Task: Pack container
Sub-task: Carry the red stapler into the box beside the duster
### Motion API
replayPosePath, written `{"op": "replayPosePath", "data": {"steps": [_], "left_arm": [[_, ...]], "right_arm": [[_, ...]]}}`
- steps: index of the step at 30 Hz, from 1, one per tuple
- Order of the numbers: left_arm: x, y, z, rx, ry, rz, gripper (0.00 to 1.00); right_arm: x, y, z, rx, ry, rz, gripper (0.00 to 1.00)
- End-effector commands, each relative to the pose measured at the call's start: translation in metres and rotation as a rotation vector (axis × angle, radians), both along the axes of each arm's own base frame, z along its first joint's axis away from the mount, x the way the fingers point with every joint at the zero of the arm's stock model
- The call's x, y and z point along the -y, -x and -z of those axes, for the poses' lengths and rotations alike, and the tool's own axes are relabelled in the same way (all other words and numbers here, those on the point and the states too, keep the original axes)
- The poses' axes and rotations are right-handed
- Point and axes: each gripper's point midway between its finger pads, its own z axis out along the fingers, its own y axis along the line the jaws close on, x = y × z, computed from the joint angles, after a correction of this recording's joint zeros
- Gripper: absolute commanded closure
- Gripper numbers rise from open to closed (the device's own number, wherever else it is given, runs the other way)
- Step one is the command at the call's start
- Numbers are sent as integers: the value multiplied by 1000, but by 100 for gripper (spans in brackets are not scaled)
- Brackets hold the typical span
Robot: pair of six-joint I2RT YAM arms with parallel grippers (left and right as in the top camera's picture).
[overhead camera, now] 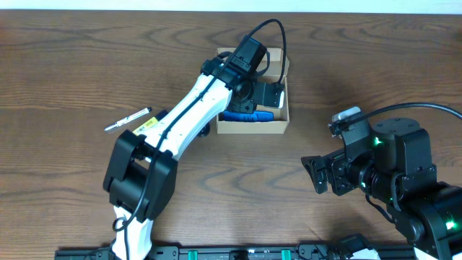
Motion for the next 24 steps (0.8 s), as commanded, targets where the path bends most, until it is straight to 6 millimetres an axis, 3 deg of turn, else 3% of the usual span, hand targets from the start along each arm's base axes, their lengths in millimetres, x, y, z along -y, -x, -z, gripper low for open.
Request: {"op": "replayPosePath", "data": {"steps": [1,9,20,22,24], "left_arm": [[-9,-13,10,37,-51,-4,94],[-27,-34,38,64,-138,-71,94],[-28,-41,43,73,-133,-88,95],[-28,-41,43,71,-126,-102,86],[-27,-43,42,72,-111,-128,52]], "right_arm": [[1,0,1,3,7,-7,1],[1,0,1,3,7,-7,1],[1,0,1,3,7,-7,1],[1,0,1,3,7,-7,1],[1,0,1,3,7,-7,1]]}}
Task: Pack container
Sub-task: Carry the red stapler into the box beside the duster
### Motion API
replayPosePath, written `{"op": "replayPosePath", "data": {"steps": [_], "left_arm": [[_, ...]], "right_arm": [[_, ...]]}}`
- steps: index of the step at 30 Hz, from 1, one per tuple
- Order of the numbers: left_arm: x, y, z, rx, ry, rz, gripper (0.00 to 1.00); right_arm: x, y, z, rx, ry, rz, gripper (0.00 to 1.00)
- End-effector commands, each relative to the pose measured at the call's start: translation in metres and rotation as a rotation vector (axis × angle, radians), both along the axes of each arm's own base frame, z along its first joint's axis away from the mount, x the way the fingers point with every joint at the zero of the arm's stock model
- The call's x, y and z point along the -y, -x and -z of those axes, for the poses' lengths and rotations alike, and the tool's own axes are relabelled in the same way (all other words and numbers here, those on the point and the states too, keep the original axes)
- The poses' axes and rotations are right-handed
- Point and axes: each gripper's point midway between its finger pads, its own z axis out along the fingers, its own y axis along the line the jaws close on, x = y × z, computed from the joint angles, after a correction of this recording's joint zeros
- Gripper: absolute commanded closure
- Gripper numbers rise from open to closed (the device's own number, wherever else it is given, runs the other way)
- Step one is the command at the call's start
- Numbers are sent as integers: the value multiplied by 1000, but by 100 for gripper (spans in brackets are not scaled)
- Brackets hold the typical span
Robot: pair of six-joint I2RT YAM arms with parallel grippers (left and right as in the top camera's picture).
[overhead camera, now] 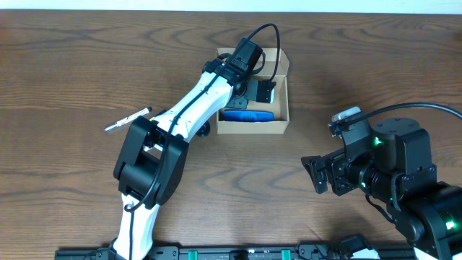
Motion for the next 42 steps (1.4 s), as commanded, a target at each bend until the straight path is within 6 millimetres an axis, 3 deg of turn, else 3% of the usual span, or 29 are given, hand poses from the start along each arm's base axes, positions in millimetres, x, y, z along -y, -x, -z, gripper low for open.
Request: {"op": "replayPosePath", "data": {"steps": [1,3,9,12,17,20,23,27,32,42], "left_arm": [[-1,-5,0,6,20,-49,45],[0,-7,-1,11,31,-65,39],[1,-6,-4,6,47,-96,39],[5,-3,-15,11,74,-125,38],[12,11,-60,37,141,-170,39],[7,20,-97,59,201,-230,41],[-6,29,-129,58,276,-344,42],[-30,30,-150,19,389,-588,41],[-63,27,-124,-120,421,-882,41],[-59,28,-39,-349,335,-992,42]], "right_arm": [[1,0,1,3,7,-6,1],[1,0,1,3,7,-7,1],[1,0,1,3,7,-7,1],[1,0,1,3,7,-7,1],[1,0,1,3,7,-7,2],[1,0,1,3,7,-7,1],[1,0,1,3,7,-6,1],[1,0,1,3,7,-7,1],[1,0,1,3,7,-7,1],[1,0,1,3,7,-7,1]]}}
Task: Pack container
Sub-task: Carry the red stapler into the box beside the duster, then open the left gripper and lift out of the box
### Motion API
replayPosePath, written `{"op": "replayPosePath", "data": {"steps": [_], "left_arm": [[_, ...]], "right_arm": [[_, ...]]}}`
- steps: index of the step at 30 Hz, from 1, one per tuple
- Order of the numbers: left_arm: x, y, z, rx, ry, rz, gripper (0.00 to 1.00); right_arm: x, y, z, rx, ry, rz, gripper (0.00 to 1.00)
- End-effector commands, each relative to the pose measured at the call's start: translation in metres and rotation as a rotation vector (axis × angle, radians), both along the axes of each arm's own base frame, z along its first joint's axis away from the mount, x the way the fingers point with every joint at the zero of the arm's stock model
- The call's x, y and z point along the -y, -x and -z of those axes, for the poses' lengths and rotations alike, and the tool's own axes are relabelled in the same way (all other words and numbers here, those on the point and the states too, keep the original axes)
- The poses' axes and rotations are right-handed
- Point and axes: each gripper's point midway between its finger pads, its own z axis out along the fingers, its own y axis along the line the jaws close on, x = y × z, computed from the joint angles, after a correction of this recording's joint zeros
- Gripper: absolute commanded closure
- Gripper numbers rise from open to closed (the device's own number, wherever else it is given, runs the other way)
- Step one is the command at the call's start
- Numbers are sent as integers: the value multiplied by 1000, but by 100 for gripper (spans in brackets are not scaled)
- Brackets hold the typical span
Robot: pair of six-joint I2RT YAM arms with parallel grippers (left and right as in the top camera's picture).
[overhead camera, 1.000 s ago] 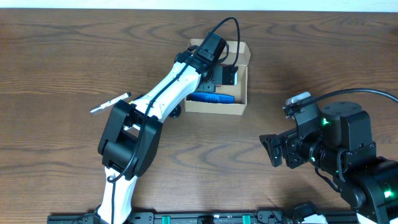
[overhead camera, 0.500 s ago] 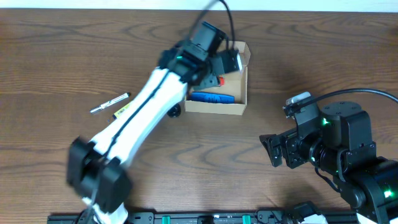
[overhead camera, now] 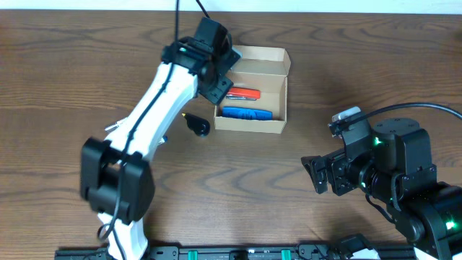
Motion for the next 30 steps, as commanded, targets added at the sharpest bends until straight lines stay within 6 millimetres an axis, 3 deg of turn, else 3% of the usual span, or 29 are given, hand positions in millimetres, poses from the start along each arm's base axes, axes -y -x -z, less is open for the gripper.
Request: {"op": "replayPosePath", "data": {"steps": [1,5,10,12,20,30], "left_arm": [[7,3,25,-78,25,-56,42],[7,2,43,-119,21,-108,53],[5,2,47,-128,19,-159,86],[0,0,47,-122,3,-200,94],[-10,2,49,-136,-30,-305,94],[-23,-1,49,-132,-25,-602,94]], "right_arm": [[1,0,1,3,7,-7,1],[1,0,1,3,6,-7,1],[1,0,1,3,6,-7,1],[1,0,1,3,7,-7,1],[1,0,1,3,6,-7,1],[1,0,1,3,6,-7,1]]}}
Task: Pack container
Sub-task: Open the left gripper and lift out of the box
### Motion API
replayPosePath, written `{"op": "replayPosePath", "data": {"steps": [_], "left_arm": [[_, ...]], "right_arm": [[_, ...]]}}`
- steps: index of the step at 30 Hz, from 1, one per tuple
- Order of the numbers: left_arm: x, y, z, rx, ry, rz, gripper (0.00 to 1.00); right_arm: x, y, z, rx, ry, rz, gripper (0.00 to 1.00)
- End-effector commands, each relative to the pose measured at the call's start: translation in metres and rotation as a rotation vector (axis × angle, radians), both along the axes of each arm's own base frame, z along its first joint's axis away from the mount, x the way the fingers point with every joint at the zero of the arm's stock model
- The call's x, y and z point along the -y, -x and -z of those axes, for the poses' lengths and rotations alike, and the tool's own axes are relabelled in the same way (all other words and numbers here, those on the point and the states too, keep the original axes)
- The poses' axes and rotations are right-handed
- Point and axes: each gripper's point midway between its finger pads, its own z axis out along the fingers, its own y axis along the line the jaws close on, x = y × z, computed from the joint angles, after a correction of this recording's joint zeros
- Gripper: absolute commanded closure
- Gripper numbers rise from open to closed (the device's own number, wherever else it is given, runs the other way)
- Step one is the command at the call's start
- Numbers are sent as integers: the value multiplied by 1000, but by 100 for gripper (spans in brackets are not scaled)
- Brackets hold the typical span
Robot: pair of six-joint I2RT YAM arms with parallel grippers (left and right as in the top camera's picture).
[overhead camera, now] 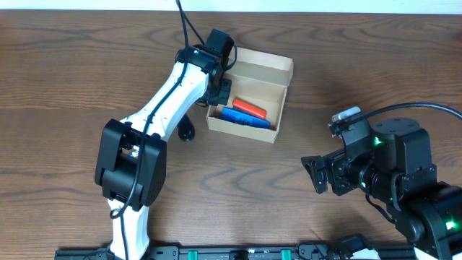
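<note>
An open cardboard box [271, 76] sits skewed on the wooden table, its flap up at the far side. Inside lie a red item [250, 109] and, nearer, a blue item [245, 118]. My left gripper [219, 85] is low at the box's left wall, on its outer side; its fingers are hidden under the wrist, so their state does not show. My right gripper [312, 174] rests at the right, well away from the box, fingers apart and holding nothing.
A small black object [186, 133] lies on the table just left of the box's near left corner, beside the left arm. The right arm's base fills the near right corner.
The box has turned clockwise and now sits skewed, its near edge slanting. My left gripper is still at the box's left wall. The black object lies a little further left. The right arm is unchanged.
My left gripper was first deep inside the box, over the blue item, and stayed there at the second moment. By the third it was outside at the left wall, with a red item lying beside the blue one. Now the box is turned.
</note>
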Motion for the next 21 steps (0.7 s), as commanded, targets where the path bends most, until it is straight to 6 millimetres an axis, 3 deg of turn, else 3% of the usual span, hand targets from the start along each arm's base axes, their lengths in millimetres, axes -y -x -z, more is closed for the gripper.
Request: {"op": "replayPosePath", "data": {"steps": [1,6,21], "left_arm": [[-12,-2,5,-7,-27,-164,94],[-20,-4,5,8,-51,-254,94],[-26,-4,4,21,-87,-248,91]], "right_arm": [[1,0,1,3,7,-7,1],[1,0,1,3,7,-7,1],[1,0,1,3,7,-7,2]]}}
